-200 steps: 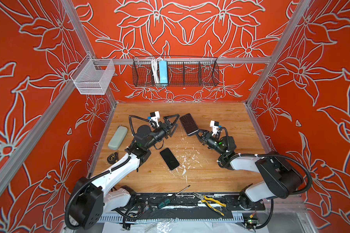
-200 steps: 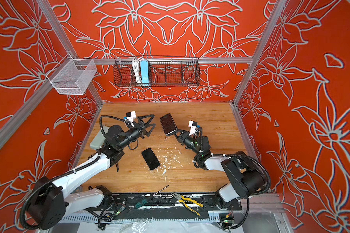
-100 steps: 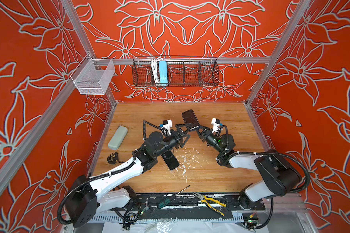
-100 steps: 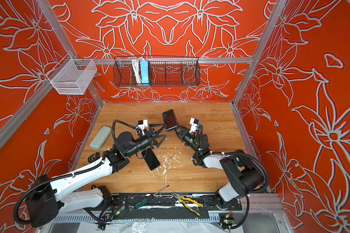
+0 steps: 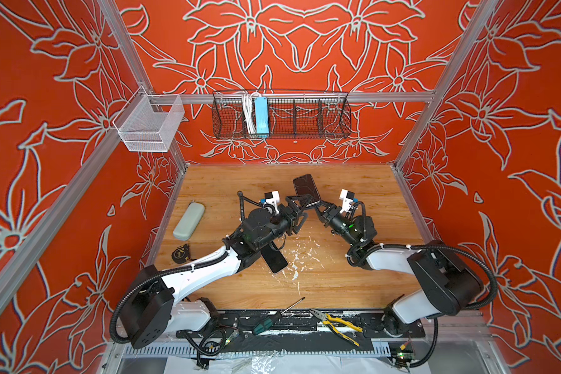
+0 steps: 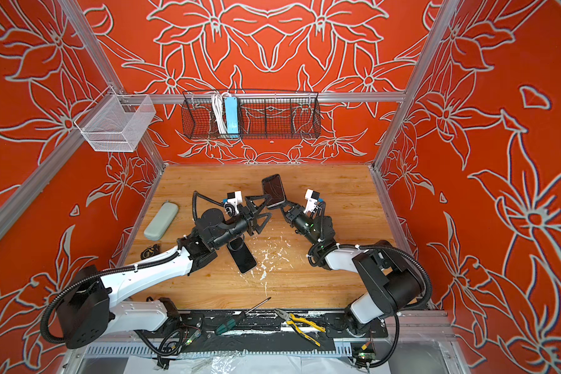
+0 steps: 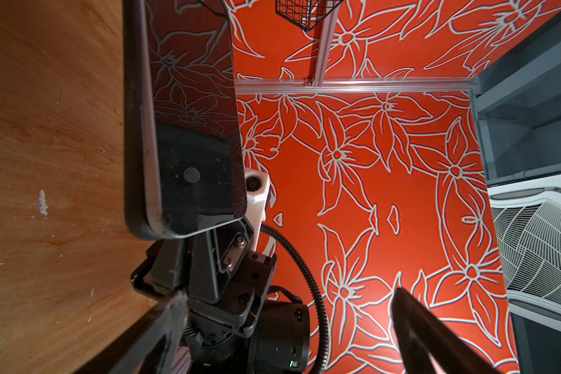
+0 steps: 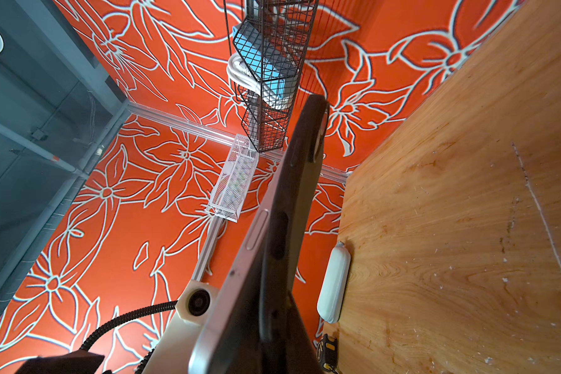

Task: Take the phone out of the phone case
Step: Remove the phone case from the phone.

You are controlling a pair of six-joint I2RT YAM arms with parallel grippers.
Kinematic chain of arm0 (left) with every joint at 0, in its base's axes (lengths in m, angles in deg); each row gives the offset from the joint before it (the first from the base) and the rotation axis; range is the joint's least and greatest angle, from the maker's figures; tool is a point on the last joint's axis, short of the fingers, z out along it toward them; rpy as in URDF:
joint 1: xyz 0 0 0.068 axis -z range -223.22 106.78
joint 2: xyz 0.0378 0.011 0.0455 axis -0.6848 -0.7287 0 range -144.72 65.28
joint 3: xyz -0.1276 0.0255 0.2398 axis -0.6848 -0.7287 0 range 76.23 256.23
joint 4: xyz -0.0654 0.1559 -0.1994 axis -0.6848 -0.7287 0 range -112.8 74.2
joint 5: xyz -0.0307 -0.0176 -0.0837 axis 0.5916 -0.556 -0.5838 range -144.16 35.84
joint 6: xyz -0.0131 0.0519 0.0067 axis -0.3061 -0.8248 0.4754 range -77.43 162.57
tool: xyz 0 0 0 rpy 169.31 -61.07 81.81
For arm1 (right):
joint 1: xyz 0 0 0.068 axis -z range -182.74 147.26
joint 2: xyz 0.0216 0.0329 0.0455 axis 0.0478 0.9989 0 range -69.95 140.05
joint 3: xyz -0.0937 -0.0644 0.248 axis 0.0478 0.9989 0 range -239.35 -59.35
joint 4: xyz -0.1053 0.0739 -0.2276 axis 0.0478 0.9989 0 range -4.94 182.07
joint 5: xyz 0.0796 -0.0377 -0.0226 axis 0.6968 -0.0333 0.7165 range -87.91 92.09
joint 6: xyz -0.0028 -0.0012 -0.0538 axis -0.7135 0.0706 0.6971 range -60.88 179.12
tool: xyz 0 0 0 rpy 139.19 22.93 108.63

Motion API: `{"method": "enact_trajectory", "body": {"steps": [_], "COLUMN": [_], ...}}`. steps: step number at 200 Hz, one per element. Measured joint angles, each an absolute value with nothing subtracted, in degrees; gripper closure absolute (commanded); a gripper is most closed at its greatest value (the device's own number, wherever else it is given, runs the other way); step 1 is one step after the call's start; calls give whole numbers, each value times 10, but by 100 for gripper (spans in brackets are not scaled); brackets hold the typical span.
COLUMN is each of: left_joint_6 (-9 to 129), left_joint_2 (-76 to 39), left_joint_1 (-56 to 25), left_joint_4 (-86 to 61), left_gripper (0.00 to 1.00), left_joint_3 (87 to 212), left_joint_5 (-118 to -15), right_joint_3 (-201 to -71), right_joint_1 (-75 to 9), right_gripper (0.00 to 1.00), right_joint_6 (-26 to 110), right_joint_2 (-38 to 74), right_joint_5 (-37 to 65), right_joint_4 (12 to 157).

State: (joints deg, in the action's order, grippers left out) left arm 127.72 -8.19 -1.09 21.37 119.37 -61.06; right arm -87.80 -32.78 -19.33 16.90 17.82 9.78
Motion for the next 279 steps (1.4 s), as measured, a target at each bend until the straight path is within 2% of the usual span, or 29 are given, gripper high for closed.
{"method": "enact_trajectory", "body": {"steps": [279], "left_joint_6": [1288], "left_joint_2": [-134], "left_joint_1": [-9], "left_joint_4": [285], "left_gripper": [3], "left_joint_3": [1198], "left_joint_5": [-590], "right_joint_3": [-855], "right_joint_1": [-340], "right_gripper": [100], "right_joint_6": [-184], "right_joint_2": [142], "right_joint_5": [158], "right_joint_4": [98]}}
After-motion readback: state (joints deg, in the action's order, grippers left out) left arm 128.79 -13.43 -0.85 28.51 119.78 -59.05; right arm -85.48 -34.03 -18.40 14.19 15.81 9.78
